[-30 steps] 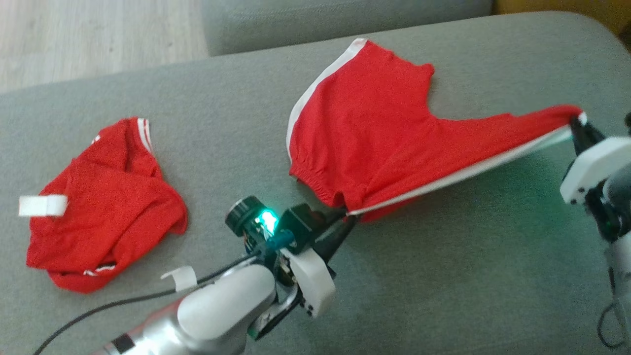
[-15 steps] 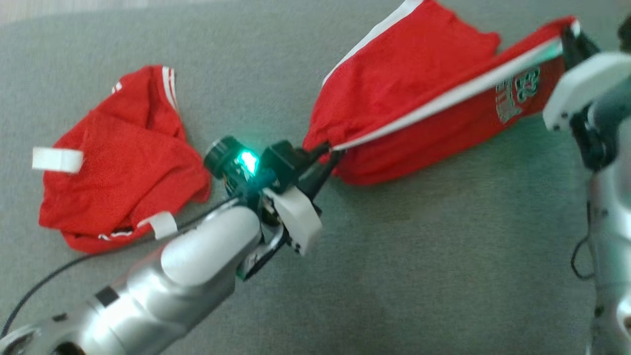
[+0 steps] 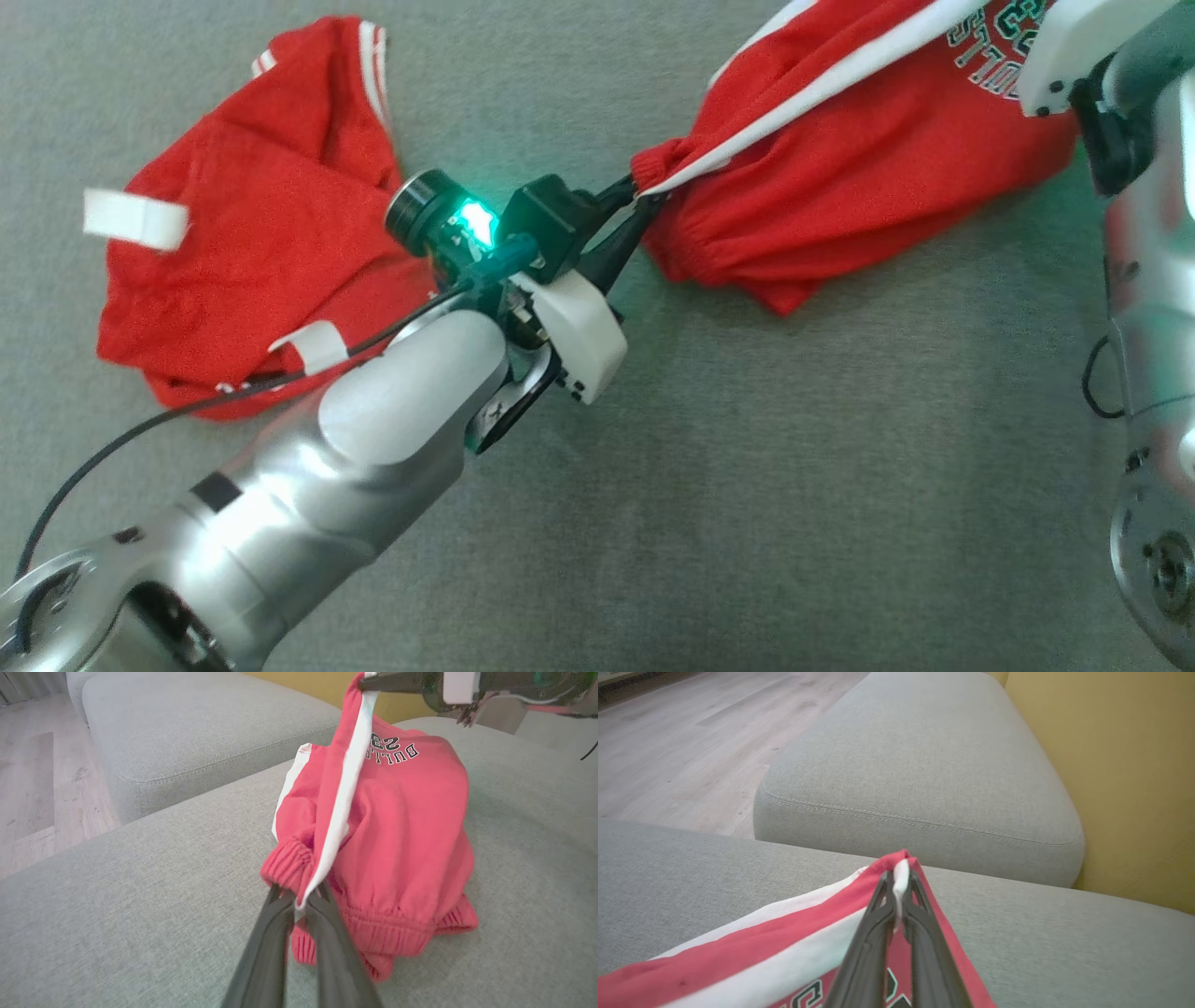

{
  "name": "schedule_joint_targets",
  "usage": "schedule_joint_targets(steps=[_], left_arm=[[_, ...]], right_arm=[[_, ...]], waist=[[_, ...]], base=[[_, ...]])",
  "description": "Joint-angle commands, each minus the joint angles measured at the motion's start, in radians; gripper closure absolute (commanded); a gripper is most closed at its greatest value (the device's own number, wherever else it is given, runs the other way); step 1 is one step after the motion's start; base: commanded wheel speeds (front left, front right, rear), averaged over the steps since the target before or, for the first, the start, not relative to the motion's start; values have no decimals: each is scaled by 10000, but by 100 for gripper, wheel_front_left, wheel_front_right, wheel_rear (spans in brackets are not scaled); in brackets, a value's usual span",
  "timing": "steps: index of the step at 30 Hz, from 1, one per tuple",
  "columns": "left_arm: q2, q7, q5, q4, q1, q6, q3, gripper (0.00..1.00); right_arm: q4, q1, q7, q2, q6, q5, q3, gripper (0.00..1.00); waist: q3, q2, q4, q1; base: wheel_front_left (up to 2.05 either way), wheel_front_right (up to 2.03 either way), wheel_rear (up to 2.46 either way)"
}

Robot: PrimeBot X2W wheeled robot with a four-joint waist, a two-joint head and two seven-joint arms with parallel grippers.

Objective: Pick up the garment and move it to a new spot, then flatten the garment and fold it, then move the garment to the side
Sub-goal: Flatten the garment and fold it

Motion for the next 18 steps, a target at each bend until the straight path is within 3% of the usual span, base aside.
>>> schedule_joint_targets(steps=[1,13,14,15,16,18], left_arm=[[13,-174,54,-102,-521,-74,368,100],[-419,-369,147,410,-890,-225,226,100],[-436,-360,150,456,-910,-226,212,87],[-450,-387,159,496,-930,-187,225,30],[-460,-448,174,534,-949,-112,259,0],[-473,-521,180,598,-971,-14,305,0]], right_arm=[[63,-522,-290,159,-9,-189,34,100],[1830,-1564,-1202,-164,-9,-1060,-572,100],[1932,-1606,-1261,-180,-9,-1152,-658,0],[2065,-1642,-1238,-191,-9,-1252,-738,0],[2143,-1684,-1293,-189,-9,-1332,-828,0],[2245,-1751,-1427,-215,-9,-1462,-1090,0]], waist=[[269,0,300,-2],[652,0,694,-2],[675,0,707,-2],[693,0,715,-2],[703,0,715,-2],[685,0,694,-2]], base=[[0,0,0],[0,0,0],[0,0,0],[0,0,0],[0,0,0],[0,0,0]])
